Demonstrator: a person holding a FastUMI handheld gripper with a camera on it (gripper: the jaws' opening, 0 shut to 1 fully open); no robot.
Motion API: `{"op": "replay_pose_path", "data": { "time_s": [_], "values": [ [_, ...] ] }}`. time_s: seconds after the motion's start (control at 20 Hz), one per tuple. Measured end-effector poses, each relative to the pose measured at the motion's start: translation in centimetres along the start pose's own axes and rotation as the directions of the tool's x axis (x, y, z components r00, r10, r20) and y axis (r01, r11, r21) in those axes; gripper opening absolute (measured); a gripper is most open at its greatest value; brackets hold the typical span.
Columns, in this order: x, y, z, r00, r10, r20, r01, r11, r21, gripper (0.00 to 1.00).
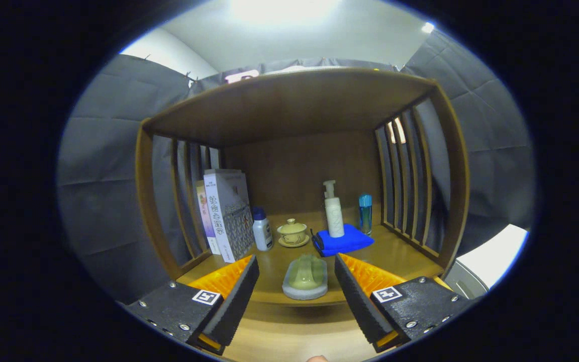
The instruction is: Pull open the drawer, take out the items inside it, and place them on the countertop above the cabinet.
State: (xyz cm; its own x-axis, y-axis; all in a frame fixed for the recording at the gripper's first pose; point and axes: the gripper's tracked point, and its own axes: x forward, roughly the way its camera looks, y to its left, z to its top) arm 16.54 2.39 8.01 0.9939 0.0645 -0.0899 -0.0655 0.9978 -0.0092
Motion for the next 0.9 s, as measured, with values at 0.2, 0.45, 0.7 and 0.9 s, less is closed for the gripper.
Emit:
{"op": "replay_pose_path", "data": {
  "time_s": [0.2,0.45,0.7,0.9],
  "values": [
    [-3.8,0.2,-0.9,0.999,0.009,0.043,-0.007,0.999,-0.045,0.94],
    [-8.0,0.5,-3.2,0.995,0.015,0.098,-0.008,0.997,-0.073,0.94],
    [-11.3,1.0,-5.3,0.992,0.025,0.123,-0.015,0.996,-0.086,0.94],
    [-12.6,0.4,-7.8,0.994,0.013,0.109,-0.006,0.998,-0.069,0.94]
  ]
}}
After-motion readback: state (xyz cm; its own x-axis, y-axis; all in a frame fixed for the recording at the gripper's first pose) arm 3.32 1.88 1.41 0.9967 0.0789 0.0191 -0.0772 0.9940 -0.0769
